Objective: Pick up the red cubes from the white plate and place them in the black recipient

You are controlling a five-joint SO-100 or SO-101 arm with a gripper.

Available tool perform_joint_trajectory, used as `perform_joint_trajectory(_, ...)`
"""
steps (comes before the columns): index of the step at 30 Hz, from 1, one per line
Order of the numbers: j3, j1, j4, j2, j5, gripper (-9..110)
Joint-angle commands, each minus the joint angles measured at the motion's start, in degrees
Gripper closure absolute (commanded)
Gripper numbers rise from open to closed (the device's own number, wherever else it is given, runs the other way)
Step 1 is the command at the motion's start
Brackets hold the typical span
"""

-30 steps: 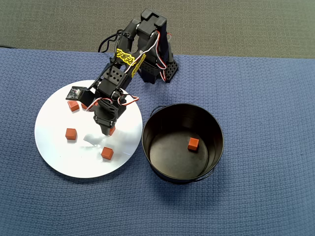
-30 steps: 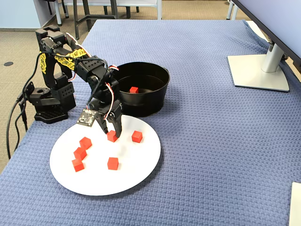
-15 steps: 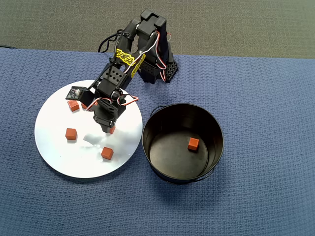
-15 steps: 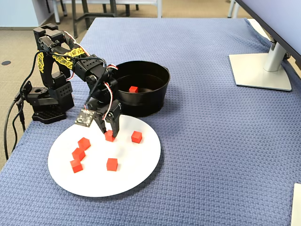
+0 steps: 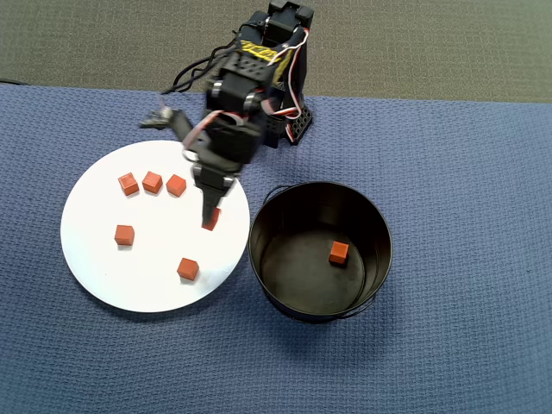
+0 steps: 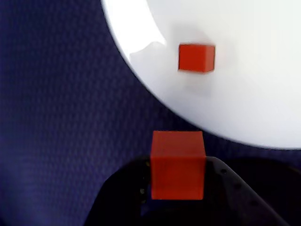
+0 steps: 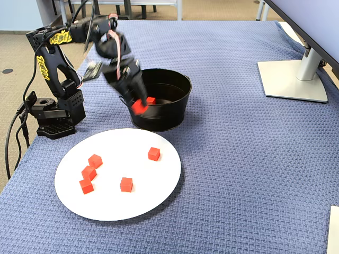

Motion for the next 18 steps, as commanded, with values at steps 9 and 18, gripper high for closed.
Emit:
perform_joint_trajectory(9,-2.9,-31.38,1.14,1.32,4.22,64)
perform_joint_trajectory(18,-3.16,5.19,0.44,-3.6,-15.47,66)
